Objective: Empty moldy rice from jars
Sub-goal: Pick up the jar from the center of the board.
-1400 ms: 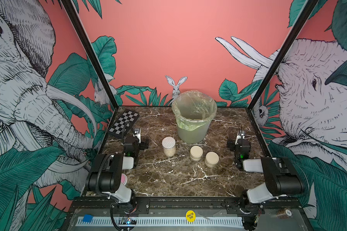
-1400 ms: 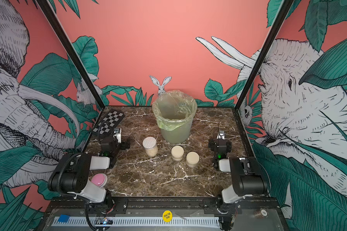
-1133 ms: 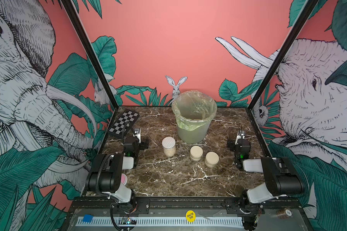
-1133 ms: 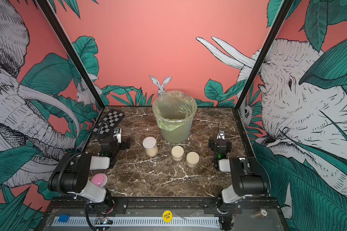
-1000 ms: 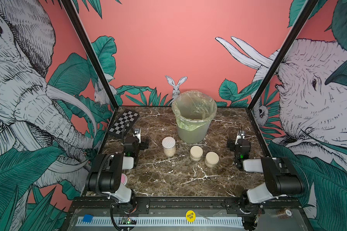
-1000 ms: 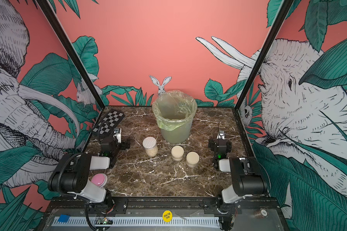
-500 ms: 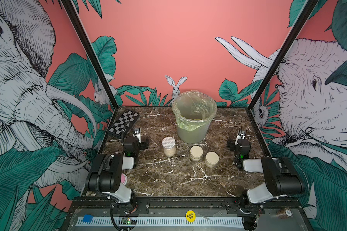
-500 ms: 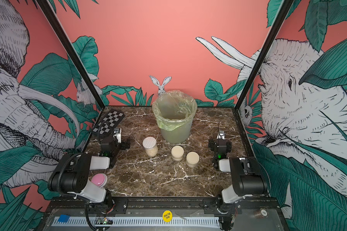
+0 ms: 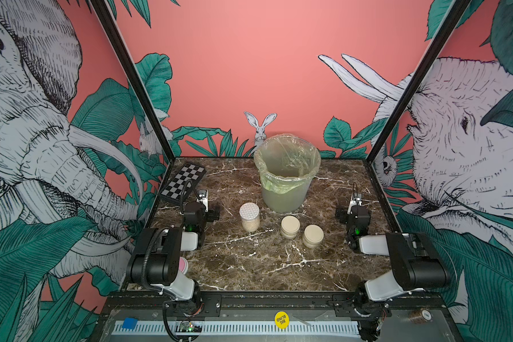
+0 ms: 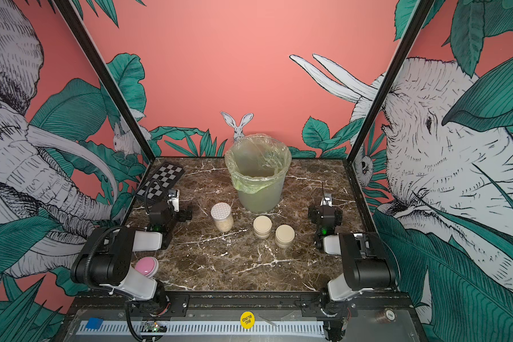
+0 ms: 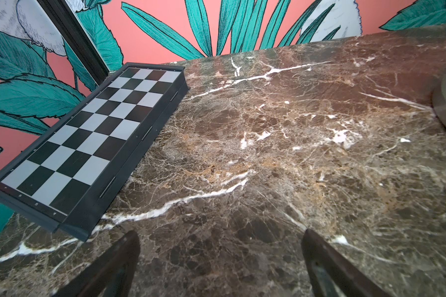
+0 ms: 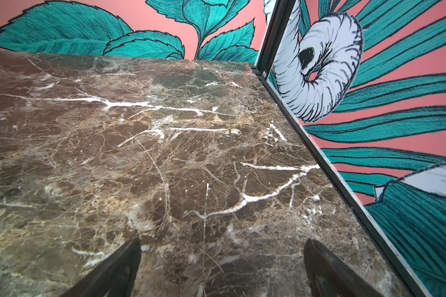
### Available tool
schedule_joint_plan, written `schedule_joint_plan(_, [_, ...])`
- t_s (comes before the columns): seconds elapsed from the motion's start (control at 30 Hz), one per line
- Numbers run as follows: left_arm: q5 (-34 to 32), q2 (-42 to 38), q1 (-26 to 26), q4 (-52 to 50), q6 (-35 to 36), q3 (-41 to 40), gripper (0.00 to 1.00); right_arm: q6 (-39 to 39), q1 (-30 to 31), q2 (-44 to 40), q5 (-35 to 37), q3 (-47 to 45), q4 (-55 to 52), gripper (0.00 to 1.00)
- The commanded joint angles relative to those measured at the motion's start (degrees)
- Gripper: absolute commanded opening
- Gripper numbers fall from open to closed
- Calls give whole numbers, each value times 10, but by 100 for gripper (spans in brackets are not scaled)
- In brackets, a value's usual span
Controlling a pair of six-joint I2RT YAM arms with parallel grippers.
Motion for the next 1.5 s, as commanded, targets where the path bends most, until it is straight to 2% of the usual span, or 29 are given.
schedule_joint_plan(0.0, [33, -14, 3, -24, 23, 24, 100, -7, 3, -15, 4, 9, 13, 98])
schedule_joint_plan(0.13, [45, -61, 2, -267, 38, 136, 100, -5, 3, -66, 4, 13, -46, 98])
schedule_joint_plan(0.17, [46, -65, 2, -291, 42, 152, 100, -5, 3, -77, 1, 11, -53, 98])
schedule_joint_plan(0.27, [55, -89, 2, -320, 24, 166, 100, -5, 3, -116, -12, 18, -97, 98])
schedule_joint_plan(0.43, [86, -132, 2, -347, -51, 168, 100, 35, 4, -200, -37, 51, -249, 98])
schedule_joint_plan(0.6, [129, -182, 4, -402, -151, 168, 100, 139, 4, -298, -72, 72, -366, 98])
schedule_joint_plan(0.73, [197, -207, 5, -460, -191, 176, 99, 199, 5, -354, -189, 106, -462, 98])
schedule_joint_plan(0.87, [237, -258, 3, -441, -233, 136, 100, 264, 18, -379, -248, 132, -550, 98])
schedule_joint_plan(1.0, [250, -304, 3, -437, -263, 100, 100, 285, 64, -392, -257, 151, -615, 98])
schedule_joint_plan(1.2, [290, -339, 1, -436, -295, 71, 100, 300, 155, -358, -233, 199, -734, 98])
schedule_joint_plan(1.47, [299, -356, -4, -407, -331, 14, 100, 317, 266, -289, -154, 209, -774, 98])
